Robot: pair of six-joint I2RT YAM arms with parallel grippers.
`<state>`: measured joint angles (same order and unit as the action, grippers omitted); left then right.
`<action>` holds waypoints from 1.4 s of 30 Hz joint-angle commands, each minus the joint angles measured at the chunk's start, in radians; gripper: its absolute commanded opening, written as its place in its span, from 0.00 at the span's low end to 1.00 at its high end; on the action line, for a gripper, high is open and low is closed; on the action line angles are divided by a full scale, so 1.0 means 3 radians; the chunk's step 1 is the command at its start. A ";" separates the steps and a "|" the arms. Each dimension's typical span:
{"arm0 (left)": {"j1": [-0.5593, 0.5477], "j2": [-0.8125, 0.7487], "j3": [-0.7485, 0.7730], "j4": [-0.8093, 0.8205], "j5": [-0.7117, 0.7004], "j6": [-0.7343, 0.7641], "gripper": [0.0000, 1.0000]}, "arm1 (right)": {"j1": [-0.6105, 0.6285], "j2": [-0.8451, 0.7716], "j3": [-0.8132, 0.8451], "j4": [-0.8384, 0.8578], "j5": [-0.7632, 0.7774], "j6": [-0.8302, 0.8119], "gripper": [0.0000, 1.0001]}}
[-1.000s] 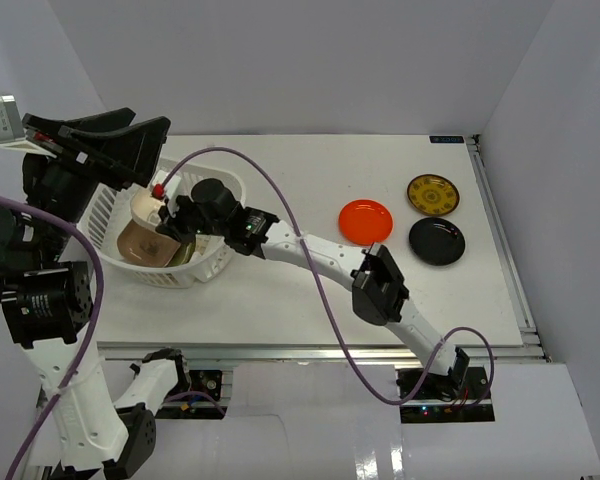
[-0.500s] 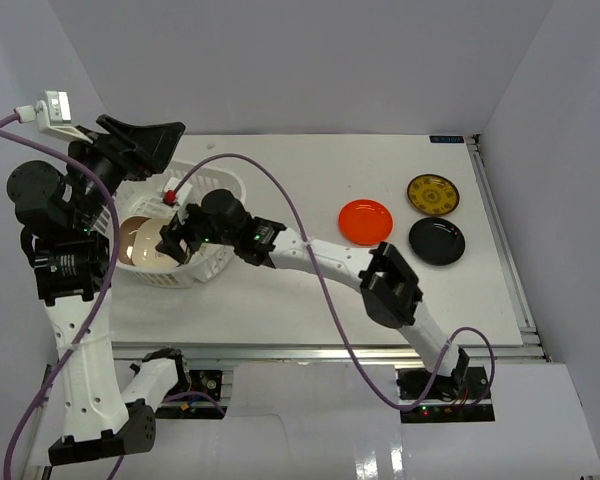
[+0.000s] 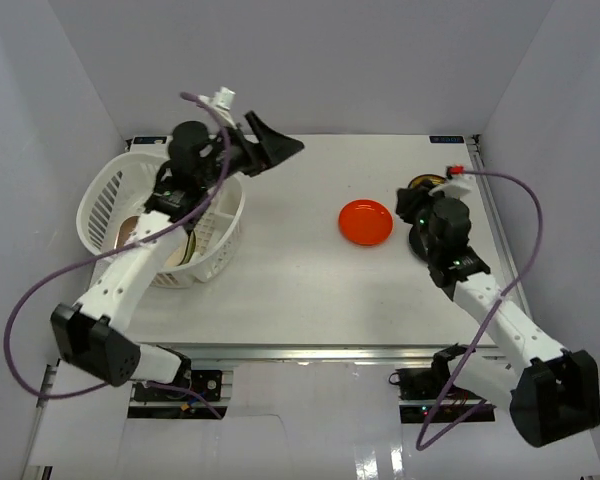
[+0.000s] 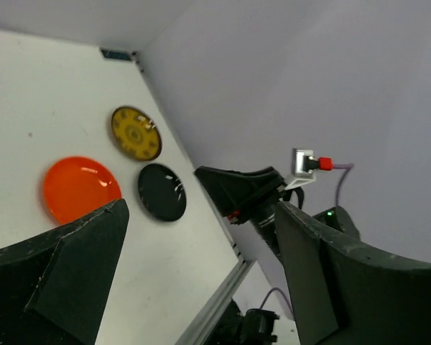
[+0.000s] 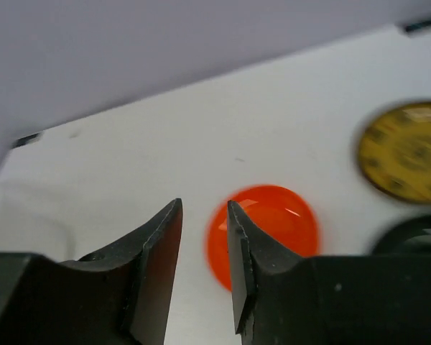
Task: Place the plates into the plastic bin on the countertop
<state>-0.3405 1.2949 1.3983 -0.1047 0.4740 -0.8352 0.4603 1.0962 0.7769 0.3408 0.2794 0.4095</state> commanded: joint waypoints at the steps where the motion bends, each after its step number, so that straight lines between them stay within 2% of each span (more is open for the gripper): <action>1: -0.0516 0.0555 0.0012 -0.0065 -0.0658 0.0237 0.93 | -0.0831 -0.0457 -0.0609 -0.0497 0.0240 0.0623 0.38; 2: -0.0689 0.0688 0.0033 -0.0101 -0.0791 0.0293 0.92 | -0.1072 -0.0549 -0.0768 -0.0492 0.0174 0.0695 0.39; 3: -0.0756 0.0821 0.0028 -0.0096 -0.0904 0.0294 0.91 | -0.1530 -0.0672 -0.1027 -0.0492 0.0067 0.0726 0.42; 4: -0.0803 0.1086 0.0028 -0.0096 -0.1062 0.0279 0.91 | -0.1807 -0.0703 -0.1136 -0.0492 -0.0304 0.0752 0.44; 6: -0.0915 0.1333 0.0002 -0.0060 -0.1125 0.0177 0.89 | -0.2445 -0.0663 -0.1386 -0.0462 -0.0674 0.0864 0.52; 7: -0.0951 0.1440 -0.0013 -0.0025 -0.1155 0.0146 0.88 | -0.2611 -0.0617 -0.1439 -0.0390 -0.1071 0.0880 0.53; 9: -0.1048 0.1722 -0.0038 0.0073 -0.1211 0.0100 0.88 | -0.2964 -0.0479 -0.1556 -0.0329 -0.1319 0.0941 0.55; 14: -0.1130 0.2161 -0.0028 0.0236 -0.1452 0.0023 0.87 | -0.3196 -0.0203 -0.1741 0.0054 -0.1698 0.1135 0.57; 18: -0.1125 0.2590 0.0023 0.0323 -0.1401 -0.0089 0.86 | -0.3206 0.0292 -0.1746 0.0341 -0.1989 0.1288 0.57; 25: -0.1100 0.3087 0.0298 0.0462 -0.1268 -0.0192 0.80 | -0.3201 0.0962 -0.1802 0.1006 -0.2153 0.1651 0.52; 28: -0.1094 0.3245 0.0406 0.0451 -0.1197 -0.0187 0.76 | -0.3196 0.1249 -0.1776 0.1215 -0.2215 0.1728 0.45; 29: -0.1084 0.3282 0.0467 0.0421 -0.1186 -0.0177 0.74 | -0.3196 0.1351 -0.1792 0.1277 -0.2225 0.1779 0.35; 31: -0.1074 0.3343 0.0503 0.0421 -0.1161 -0.0171 0.67 | -0.3186 0.1403 -0.1802 0.1389 -0.2225 0.1815 0.28; 32: -0.1069 0.3353 0.0514 0.0421 -0.1161 -0.0171 0.65 | -0.3181 0.1403 -0.1807 0.1405 -0.2220 0.1820 0.21; 33: -0.1064 0.3364 0.0524 0.0426 -0.1161 -0.0166 0.59 | -0.3181 0.1383 -0.1828 0.1410 -0.2200 0.1826 0.18; 36: -0.1043 0.3415 0.0549 0.0421 -0.1130 -0.0171 0.51 | -0.3181 0.1189 -0.1909 0.1364 -0.2103 0.1826 0.08; 39: -0.1038 0.3446 0.0529 0.0421 -0.1125 -0.0182 0.30 | -0.3181 0.0898 -0.2001 0.1272 -0.2113 0.1810 0.08; 40: -0.1033 0.3440 0.0509 0.0416 -0.1145 -0.0182 0.13 | -0.3176 0.0715 -0.2027 0.1196 -0.2113 0.1810 0.08; 42: -0.1028 0.3329 0.0356 0.0426 -0.1171 -0.0187 0.00 | -0.3176 0.0499 -0.2073 0.1084 -0.2143 0.1765 0.08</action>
<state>-0.6514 2.3020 1.5600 0.1005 0.1440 -0.9066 -0.4953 1.3304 0.1654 0.6682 -0.3584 0.9459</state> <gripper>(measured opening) 0.056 0.092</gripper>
